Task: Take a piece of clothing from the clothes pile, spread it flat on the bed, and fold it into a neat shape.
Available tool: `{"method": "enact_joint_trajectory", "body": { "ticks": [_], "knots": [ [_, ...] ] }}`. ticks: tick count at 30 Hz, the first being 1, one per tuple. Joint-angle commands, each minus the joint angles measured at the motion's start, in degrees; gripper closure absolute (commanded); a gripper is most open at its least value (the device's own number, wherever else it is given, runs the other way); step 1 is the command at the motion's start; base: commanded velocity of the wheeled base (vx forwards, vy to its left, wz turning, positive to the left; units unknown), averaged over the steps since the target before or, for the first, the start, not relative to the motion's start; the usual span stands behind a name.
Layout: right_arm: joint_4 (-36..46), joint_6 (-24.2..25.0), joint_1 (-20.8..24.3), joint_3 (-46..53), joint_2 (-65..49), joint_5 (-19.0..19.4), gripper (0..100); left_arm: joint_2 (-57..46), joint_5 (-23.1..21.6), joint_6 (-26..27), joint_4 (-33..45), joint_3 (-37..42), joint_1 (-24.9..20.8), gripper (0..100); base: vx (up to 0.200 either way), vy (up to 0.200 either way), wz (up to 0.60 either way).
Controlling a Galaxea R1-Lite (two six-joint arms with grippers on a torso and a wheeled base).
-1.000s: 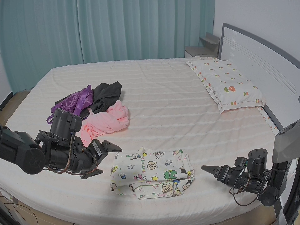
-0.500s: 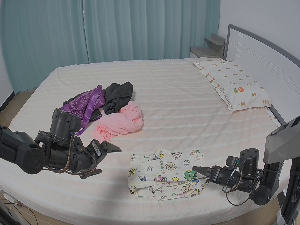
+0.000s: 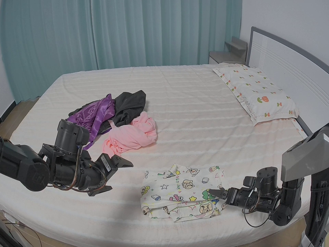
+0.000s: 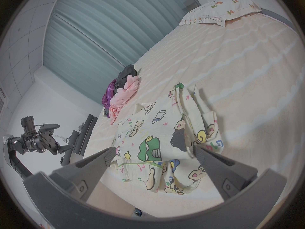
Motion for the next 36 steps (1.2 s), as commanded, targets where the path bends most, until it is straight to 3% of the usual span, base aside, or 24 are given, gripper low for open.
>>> {"method": "enact_joint_trajectory", "body": {
  "ticks": [1,6,25,27,33,34,36],
  "knots": [
    [-1.0,-1.2,-0.1,-0.7,2.3,0.2,100,0.1,0.0,0.0,0.0,0.0,0.0,0,0.0,0.0,0.0],
    [-1.0,-4.8,-0.8,0.5,2.7,0.3,100,0.2,0.0,0.0,0.0,0.1,0.1,0,0.0,0.0,0.0],
    [-1.0,-7.3,-1.8,11.3,-5.8,0.6,100,0.1,0.0,0.0,0.0,0.1,0.1,0,0.0,0.0,0.0],
    [-1.0,-9.3,-3.0,11.8,-5.5,4.0,100,0.2,0.0,0.0,0.0,0.1,0.1,0,0.0,0.0,0.0],
    [-1.0,-10.5,-3.9,11.8,-3.4,4.5,100,0.6,0.1,0.0,0.0,0.1,0.1,0,0.0,0.0,0.0],
    [-1.0,-10.7,-3.9,11.8,-3.2,4.8,0,0.6,0.0,0.0,0.0,0.2,0.1,0,0.0,0.0,0.0],
    [-1.0,-10.9,-3.6,11.8,-2.6,4.8,0,0.6,0.0,0.0,0.0,0.2,0.1,0,0.0,0.0,0.0]
  ]
}}
